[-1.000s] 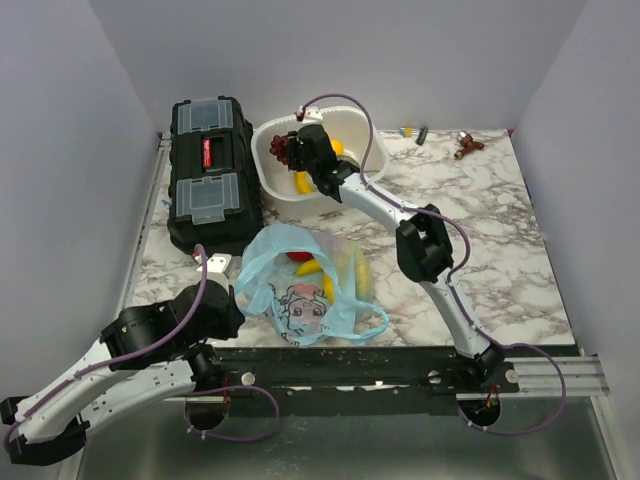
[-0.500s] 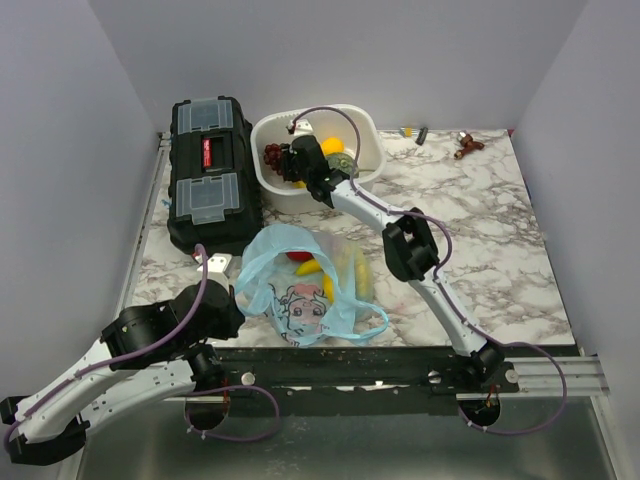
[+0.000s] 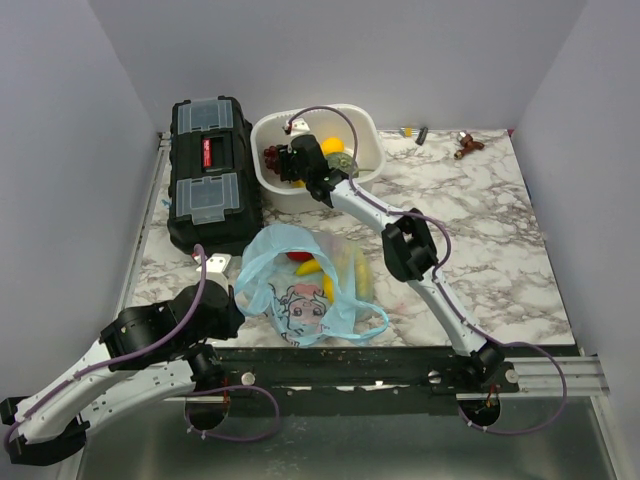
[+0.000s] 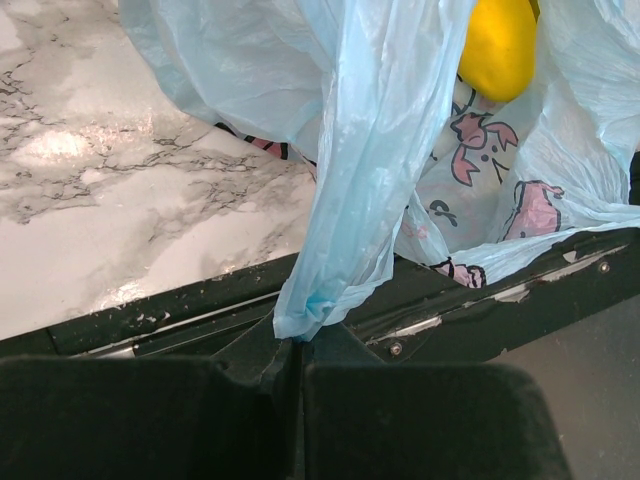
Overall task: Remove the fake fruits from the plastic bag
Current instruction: Place the fake fruit in the bin.
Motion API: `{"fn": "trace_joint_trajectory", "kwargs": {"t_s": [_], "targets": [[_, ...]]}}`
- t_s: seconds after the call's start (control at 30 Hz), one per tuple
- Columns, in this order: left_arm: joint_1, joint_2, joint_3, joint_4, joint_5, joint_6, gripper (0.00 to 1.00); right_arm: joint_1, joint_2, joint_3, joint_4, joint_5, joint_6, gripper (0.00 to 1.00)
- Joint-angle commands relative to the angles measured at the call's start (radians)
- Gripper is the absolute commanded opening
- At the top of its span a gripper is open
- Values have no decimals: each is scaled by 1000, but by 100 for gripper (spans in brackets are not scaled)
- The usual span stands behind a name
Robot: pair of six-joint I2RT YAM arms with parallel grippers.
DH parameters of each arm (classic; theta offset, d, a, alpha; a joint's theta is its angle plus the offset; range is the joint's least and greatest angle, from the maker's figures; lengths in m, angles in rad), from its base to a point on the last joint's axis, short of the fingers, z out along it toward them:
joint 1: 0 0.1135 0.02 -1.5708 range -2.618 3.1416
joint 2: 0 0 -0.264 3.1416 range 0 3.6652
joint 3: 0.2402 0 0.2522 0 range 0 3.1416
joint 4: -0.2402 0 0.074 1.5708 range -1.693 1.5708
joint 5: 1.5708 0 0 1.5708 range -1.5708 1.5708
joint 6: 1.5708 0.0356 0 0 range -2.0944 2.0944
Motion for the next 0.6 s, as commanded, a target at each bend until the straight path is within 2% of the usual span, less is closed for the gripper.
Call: {"fn": "trace_joint_trajectory", "kwargs": {"t_s": [0.0, 0.1, 0.3, 0.4, 0.57], "targets": [[-3, -10, -2, -8, -24, -4, 0, 5, 46, 13, -39, -7, -46, 58], [-4, -6, -4, -6, -21, -1, 0, 4, 20, 10, -47, 2, -59, 70], [-4, 1, -5, -4, -16, 3, 0, 4, -47, 16, -113, 30, -55, 82], [-4, 4, -7, -4, -15, 2, 0, 5, -121, -28, -134, 46, -56, 86], [-4, 14, -5, -5, -15, 3, 0, 5, -303, -201, -153, 130, -44, 88]]}}
